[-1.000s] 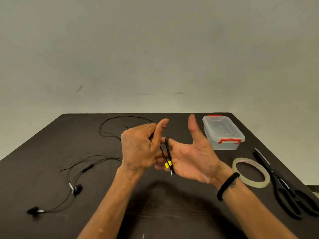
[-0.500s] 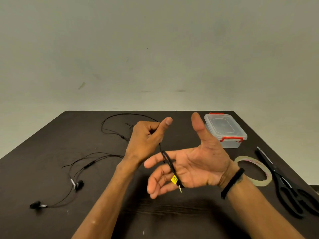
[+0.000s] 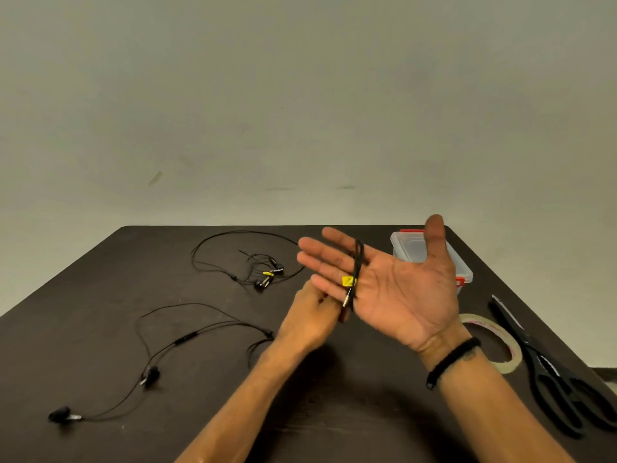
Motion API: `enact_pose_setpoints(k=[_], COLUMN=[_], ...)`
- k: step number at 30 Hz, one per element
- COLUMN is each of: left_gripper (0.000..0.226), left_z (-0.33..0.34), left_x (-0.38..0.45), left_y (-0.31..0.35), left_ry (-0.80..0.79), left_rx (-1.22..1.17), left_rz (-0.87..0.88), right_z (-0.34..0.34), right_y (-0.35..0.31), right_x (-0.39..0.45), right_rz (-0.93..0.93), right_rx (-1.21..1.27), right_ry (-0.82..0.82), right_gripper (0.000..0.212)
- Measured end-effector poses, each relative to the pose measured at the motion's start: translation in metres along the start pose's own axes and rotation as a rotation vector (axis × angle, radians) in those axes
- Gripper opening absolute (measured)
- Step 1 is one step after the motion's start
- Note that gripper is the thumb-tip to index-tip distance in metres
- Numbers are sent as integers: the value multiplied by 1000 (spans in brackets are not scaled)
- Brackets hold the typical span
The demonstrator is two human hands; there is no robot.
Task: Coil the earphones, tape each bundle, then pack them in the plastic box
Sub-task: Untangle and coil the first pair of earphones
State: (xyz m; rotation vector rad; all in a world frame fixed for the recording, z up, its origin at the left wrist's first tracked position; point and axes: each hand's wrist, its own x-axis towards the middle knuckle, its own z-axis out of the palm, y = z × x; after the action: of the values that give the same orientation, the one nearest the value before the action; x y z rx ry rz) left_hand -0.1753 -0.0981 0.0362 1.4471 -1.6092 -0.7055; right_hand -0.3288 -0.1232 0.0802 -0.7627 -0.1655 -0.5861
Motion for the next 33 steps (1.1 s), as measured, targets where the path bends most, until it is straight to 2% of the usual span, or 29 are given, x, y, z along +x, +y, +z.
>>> enact_pose_setpoints(k=[2, 6, 11, 14, 18, 22, 26, 29, 33], left_gripper=[54, 64, 68, 67, 63, 60, 61, 62, 65], left_z=[3, 7, -1, -15, -29, -38, -44, -47, -48], left_x=[-5, -11, -12, -8, -7, -7, -5, -4, -1], left_y=[1, 5, 8, 8, 10, 11, 11, 9, 1], left_ry=[-60, -56, 176, 316, 503, 602, 677, 654, 545], left_rx=[37, 171, 585, 586, 485, 437, 406, 422, 379], left_rz=[2, 127, 242, 304, 409, 516, 533, 514, 432], right_z=[-6, -20, -35, -41, -47, -39, -28, -23, -18], right_y=[-2, -5, -8, -7, 1, 10, 17, 18, 20], right_x=[-1, -2, -6, -5, -2, 2, 4, 4, 3], right_rz=[-88, -255, -336, -309, -161, 61, 286, 435, 603], right_rx=[-5, -14, -142, -261, -447, -481, -448, -451, -435], right_ry=[58, 189, 341, 419, 469, 338, 190, 76, -71], right_gripper=[134, 129, 126, 126, 119, 122, 127, 130, 135])
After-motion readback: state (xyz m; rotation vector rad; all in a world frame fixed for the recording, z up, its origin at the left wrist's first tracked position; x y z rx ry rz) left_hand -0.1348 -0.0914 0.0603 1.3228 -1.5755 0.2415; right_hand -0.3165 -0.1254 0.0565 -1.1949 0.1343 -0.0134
